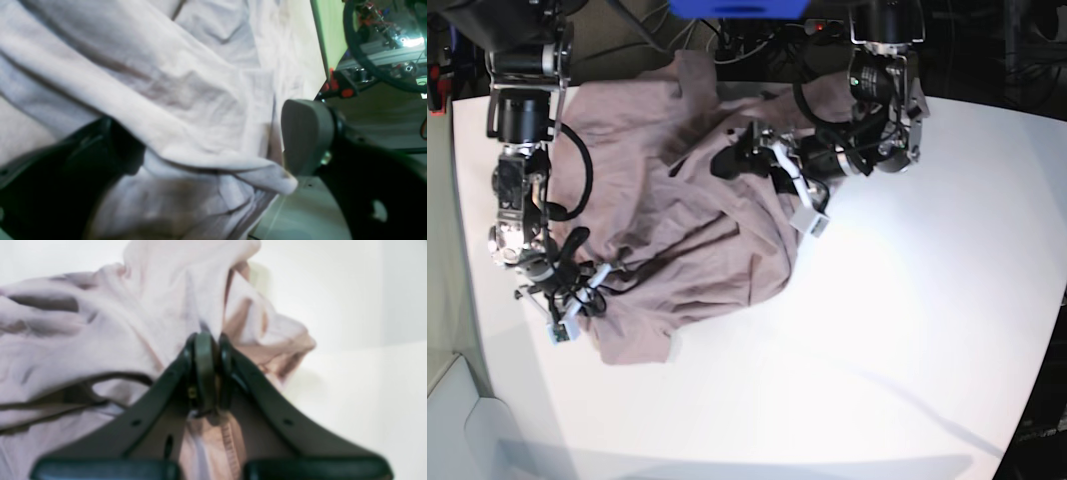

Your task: Layout the t-shirt on the table in an organized manner, then fold the t-shirt properly

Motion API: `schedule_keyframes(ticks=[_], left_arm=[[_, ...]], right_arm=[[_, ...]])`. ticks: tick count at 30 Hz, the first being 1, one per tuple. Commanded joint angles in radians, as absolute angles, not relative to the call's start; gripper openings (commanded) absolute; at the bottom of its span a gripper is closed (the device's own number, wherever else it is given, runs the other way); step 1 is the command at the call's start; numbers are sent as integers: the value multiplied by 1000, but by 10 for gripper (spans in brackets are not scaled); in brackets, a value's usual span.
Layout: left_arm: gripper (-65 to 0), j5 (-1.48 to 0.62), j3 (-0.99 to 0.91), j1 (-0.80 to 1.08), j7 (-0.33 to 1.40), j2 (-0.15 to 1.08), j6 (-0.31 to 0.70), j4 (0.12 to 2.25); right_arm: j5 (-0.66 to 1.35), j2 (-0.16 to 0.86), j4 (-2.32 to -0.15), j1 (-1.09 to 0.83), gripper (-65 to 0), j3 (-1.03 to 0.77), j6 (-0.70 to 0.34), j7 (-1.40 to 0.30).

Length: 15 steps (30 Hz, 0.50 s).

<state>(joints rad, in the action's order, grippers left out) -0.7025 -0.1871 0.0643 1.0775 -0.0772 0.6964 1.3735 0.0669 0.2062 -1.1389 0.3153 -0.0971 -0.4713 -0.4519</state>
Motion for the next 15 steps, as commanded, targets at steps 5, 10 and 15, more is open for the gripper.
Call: schedule_keyframes(ticks=[5, 10, 15], left_arm=[[-412, -717, -188, 48, 1059, -77, 698, 1386], [-585, -707, -188, 36, 1059, -53, 698, 1383], [-646, -720, -237, 2, 1069, -7, 698, 1392]], right_arm=[[79, 220, -1155, 340, -650, -99, -473, -427], [79, 220, -1155, 341, -650, -99, -473, -426], [79, 220, -1156, 343, -650, -99, -473, -426]])
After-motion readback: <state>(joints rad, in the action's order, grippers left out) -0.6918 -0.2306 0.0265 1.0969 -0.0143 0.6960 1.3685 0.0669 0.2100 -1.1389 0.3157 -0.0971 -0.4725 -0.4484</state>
